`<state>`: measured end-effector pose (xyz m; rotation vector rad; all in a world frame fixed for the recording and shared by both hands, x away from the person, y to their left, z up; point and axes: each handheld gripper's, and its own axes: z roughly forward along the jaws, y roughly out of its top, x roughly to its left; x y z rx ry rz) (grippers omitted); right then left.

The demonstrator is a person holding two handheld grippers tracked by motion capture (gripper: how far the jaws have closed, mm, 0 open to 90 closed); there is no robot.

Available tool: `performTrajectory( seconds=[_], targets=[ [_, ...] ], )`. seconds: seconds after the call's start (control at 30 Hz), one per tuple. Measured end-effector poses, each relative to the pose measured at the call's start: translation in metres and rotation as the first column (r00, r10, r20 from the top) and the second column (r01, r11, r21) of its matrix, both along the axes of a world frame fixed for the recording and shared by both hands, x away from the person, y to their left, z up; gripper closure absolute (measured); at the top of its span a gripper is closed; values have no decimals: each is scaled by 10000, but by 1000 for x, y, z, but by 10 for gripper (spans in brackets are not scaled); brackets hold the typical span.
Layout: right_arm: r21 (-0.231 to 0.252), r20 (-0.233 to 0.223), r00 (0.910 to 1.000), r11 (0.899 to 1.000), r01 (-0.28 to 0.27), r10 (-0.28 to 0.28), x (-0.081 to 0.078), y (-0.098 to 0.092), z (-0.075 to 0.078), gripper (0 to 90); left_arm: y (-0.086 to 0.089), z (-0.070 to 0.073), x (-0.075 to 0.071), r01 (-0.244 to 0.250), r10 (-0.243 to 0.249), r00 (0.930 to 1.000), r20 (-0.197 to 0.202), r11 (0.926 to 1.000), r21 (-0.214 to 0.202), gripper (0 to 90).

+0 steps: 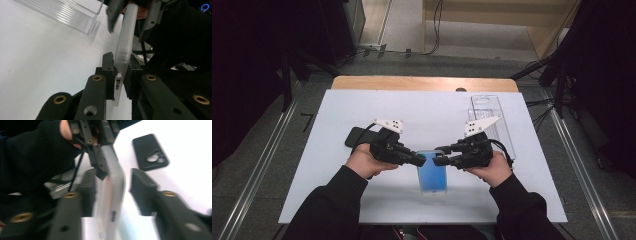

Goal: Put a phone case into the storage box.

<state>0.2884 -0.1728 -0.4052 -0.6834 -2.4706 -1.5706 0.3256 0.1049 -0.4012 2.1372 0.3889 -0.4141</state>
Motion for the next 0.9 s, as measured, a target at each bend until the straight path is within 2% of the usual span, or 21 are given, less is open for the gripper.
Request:
performTrajectory(
  seconds=[0.03,0.07,0.1,0.13,0.2,0.27,0.3,0.33,0.43,0.47,0.5,0.53,0.57,0.63,0.67,0.7,0.73,0.77,0.83,0.87,0.9],
  targets=[
    [-93,103,9998,9998,152,-151,-1,-1,1,425,2,2,0,-234,233,9997,122,9997,98,815],
    [-93,103,9998,9998,152,-151,-1,-1,1,425,2,2,0,-234,233,9997,122,9997,98,814],
    [-131,121,9996,9996,254,-253,-2,-2,1,389,2,3,0,-526,523,9986,113,9984,219,814],
    [-90,218,9986,9988,484,-482,-3,-3,0,333,4,4,0,-766,753,9965,361,9965,335,814],
    [-50,315,9973,9978,662,-661,-4,-3,-1,263,5,4,0,-921,910,9953,321,9951,367,814],
    [4,324,9967,9972,745,-744,-4,-3,-2,247,7,6,1,-1204,1192,9922,370,9922,329,814],
    [-106,349,9959,9964,841,-837,-6,-3,-3,189,8,7,1,-1358,1347,9902,357,9903,282,813],
    [-106,349,9959,9964,841,-837,-6,-3,-3,189,8,8,1,-1501,1492,9882,353,9883,253,813],
    [-325,193,9949,9945,995,-989,-7,-1,-4,44,11,11,1,-2002,1993,9794,320,9794,280,813],
    [-640,665,9874,9869,1478,-1435,-9,1,-4,0,13,12,2,-2324,2312,9723,359,9719,365,813],
    [-640,665,9874,9869,1478,-1435,-9,1,-4,0,13,12,2,-2324,2312,9723,359,9719,365,813],
    [-611,728,9809,9808,1851,-1806,-10,1,-5,0,14,13,2,-2571,2559,9661,346,9657,372,813],
    [-611,728,9809,9808,1851,-1806,-10,1,-5,0,14,13,2,-2571,2559,9661,346,9657,372,813],
    [-639,682,9756,9749,2131,-2088,-12,3,-4,0,13,15,1,-3018,3003,9532,347,9519,534,812],
    [-639,682,9756,9749,2131,-2088,-12,3,-4,0,13,15,1,-3018,3003,9532,347,9519,534,813],
    [-822,692,9734,9711,2240,-2186,-14,6,-3,0,12,16,1,-3211,3197,9470,310,9448,654,813],
    [-816,831,9677,9662,2445,-2378,-16,9,-3,0,11,17,0,-3379,3362,9412,349,9385,714,812],
    [-942,841,9581,9551,2811,-2737,-18,14,-3,0,10,18,-1,-3479,3464,9375,335,9346,742,812],
    [-969,862,9554,9520,2903,-2826,-19,16,-4,0,9,19,-2,-3700,3681,9290,375,9254,825,812],
    [-1007,855,9455,9414,3220,-3143,-20,20,-5,0,8,20,-3,-3845,3829,9231,351,9185,927,812],
    [-1007,855,9455,9414,3220,-3143,-20,20,-5,0,8,20,-3,-3845,3829,9231,351,9185,927,812]
  ],
)
